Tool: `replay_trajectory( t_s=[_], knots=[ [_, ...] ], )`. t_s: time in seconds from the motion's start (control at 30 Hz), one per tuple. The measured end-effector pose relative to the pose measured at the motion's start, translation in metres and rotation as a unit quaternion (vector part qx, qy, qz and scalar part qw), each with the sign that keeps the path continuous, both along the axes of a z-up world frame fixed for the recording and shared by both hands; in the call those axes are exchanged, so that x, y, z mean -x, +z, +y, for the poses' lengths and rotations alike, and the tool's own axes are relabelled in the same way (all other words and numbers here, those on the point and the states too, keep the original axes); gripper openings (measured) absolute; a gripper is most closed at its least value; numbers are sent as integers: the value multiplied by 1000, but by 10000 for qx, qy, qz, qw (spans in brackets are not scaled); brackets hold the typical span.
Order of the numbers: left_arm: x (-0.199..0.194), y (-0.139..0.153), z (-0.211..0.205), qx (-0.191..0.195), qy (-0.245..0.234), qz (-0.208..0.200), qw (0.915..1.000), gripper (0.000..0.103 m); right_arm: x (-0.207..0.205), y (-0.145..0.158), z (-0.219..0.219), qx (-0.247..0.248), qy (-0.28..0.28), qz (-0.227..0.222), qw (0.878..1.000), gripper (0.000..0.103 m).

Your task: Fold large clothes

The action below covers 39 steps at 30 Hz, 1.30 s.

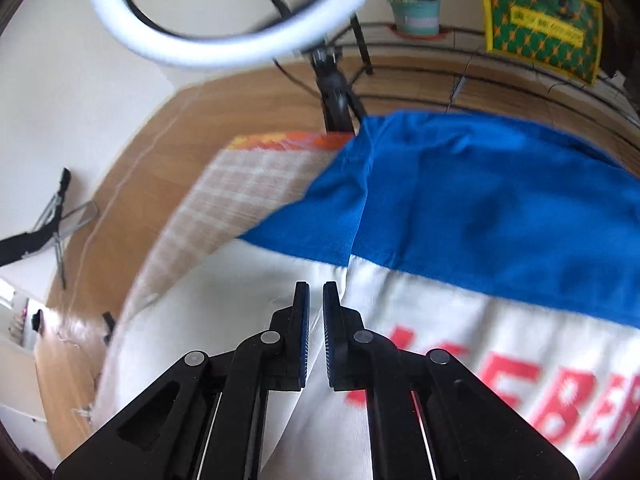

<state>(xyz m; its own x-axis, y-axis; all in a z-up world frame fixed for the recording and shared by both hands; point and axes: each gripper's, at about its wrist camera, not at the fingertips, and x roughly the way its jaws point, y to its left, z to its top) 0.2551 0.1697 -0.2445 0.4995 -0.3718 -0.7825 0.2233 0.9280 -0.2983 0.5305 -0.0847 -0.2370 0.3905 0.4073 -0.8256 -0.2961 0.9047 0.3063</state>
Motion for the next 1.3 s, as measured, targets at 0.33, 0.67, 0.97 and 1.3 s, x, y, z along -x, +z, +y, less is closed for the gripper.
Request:
replay_trajectory(
  t_s=[0.33,0.67,0.97,1.3],
  knots=[
    [56,92,21,-335,461,-771,9954,11,114,128,-81,-513,-334,-812,9948,38],
    [104,130,-19,-328,356,-806,9956,11,265,207,-180,-518,-534,-1342,9882,41],
    [145,135,-123,10,-420,-1076,9933,11,377,229,-296,60,-1183,-1741,9776,42],
    [161,113,-253,577,-1428,-849,9844,32,446,188,-457,627,-2383,-1190,9618,42]
  ],
)
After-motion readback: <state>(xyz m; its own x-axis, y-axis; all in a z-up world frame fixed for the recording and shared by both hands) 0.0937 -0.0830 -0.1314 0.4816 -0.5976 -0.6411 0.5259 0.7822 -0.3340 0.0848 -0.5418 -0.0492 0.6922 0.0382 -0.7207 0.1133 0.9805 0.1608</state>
